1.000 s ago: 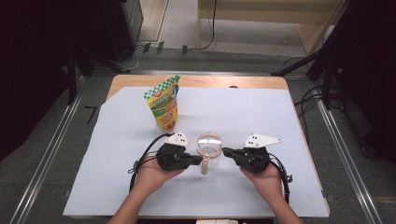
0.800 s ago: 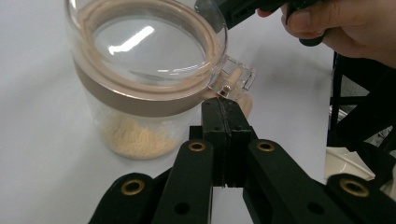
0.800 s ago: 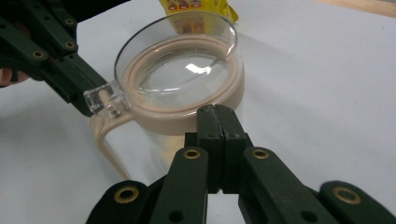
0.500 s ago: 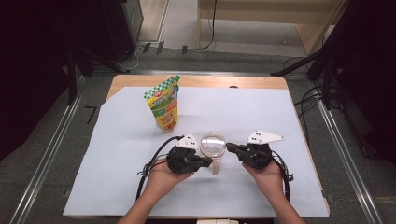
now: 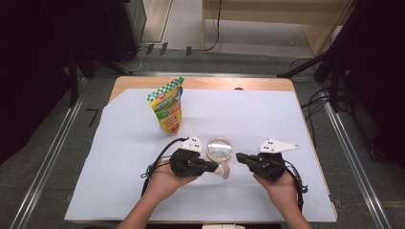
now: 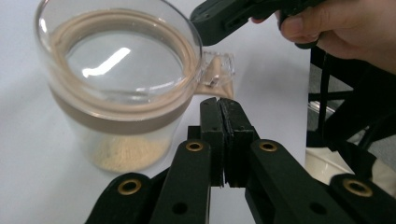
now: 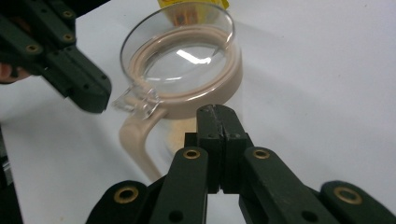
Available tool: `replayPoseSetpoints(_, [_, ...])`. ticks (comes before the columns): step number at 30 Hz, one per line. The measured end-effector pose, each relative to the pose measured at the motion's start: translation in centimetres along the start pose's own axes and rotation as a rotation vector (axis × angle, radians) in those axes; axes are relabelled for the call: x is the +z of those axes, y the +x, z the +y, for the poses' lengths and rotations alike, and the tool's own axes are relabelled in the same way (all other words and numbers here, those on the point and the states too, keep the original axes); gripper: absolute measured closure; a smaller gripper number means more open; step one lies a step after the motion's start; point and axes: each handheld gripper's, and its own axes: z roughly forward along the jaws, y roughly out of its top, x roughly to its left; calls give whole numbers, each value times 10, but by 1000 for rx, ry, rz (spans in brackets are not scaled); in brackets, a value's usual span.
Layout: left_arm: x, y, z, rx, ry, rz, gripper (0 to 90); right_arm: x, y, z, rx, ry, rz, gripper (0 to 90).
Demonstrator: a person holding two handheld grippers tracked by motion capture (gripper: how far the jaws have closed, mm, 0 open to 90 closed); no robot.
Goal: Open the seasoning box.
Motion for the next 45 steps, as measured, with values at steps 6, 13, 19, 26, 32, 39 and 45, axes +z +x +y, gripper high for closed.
replayPoseSetpoints(6, [-10,13,-4,-52,10,-10,834,-9,16,-9,-12,12,25,900])
replayPoseSetpoints(13, [-23,24,-6,-88,6,-12,753,-5,31,-13,-48,61,64,900])
replayPoseSetpoints(19, [-28,33,-10,-109,-2,31,610,-2,41,-14,-74,63,102,900])
replayPoseSetpoints(26, [-31,39,-13,-105,-9,50,554,14,52,-19,-87,94,141,900])
replayPoseSetpoints(32, [-33,40,-14,-90,-28,80,482,28,58,-22,-93,96,131,900])
replayPoseSetpoints(39, [-32,41,-14,-86,-25,93,459,38,54,-23,-86,99,99,900])
replayPoseSetpoints(45, [-32,41,-14,-85,-25,97,456,38,52,-24,-75,101,99,900])
